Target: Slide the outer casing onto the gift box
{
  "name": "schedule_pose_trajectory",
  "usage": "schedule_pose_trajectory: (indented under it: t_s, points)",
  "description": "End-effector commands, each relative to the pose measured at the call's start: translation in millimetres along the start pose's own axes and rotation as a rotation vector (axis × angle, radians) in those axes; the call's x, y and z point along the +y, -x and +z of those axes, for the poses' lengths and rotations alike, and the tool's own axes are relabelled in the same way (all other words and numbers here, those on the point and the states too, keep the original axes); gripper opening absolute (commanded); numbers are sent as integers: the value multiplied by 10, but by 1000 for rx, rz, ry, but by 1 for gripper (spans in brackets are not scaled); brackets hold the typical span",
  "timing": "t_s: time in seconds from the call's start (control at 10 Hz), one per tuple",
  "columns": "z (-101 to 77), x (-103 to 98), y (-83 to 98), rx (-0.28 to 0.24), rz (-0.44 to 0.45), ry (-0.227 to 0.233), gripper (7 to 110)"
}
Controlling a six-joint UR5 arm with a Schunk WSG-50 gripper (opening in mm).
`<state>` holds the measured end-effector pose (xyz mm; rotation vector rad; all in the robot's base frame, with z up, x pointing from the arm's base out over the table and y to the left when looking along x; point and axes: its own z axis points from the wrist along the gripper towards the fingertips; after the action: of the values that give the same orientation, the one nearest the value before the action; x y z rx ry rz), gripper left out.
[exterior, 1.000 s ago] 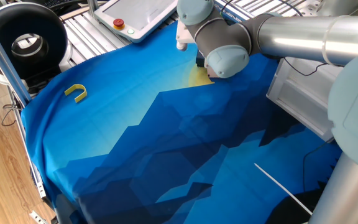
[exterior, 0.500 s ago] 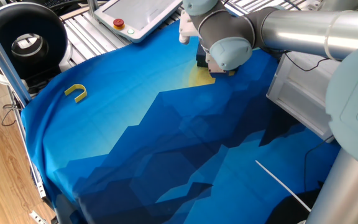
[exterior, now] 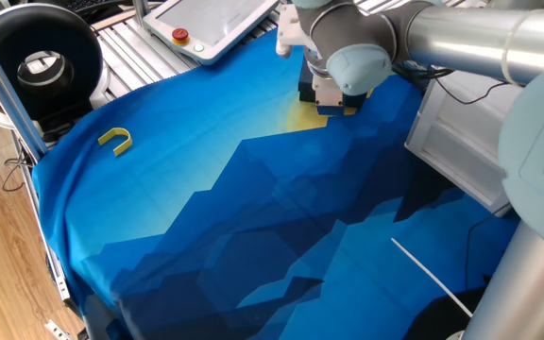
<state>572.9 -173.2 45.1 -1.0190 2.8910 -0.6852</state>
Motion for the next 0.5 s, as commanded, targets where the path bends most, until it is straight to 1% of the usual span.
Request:
schedule_pose_trajectory:
  t_s: [0.0,0.1,0.3,0.4]
  points:
    - [-42,88,133,-73,21,58,7]
    - [-42,66,146,-80,14,51,7]
    - [-69,-36,147,-94,-18,20,7]
    - [-85,-48,136,-92,-21,15,7]
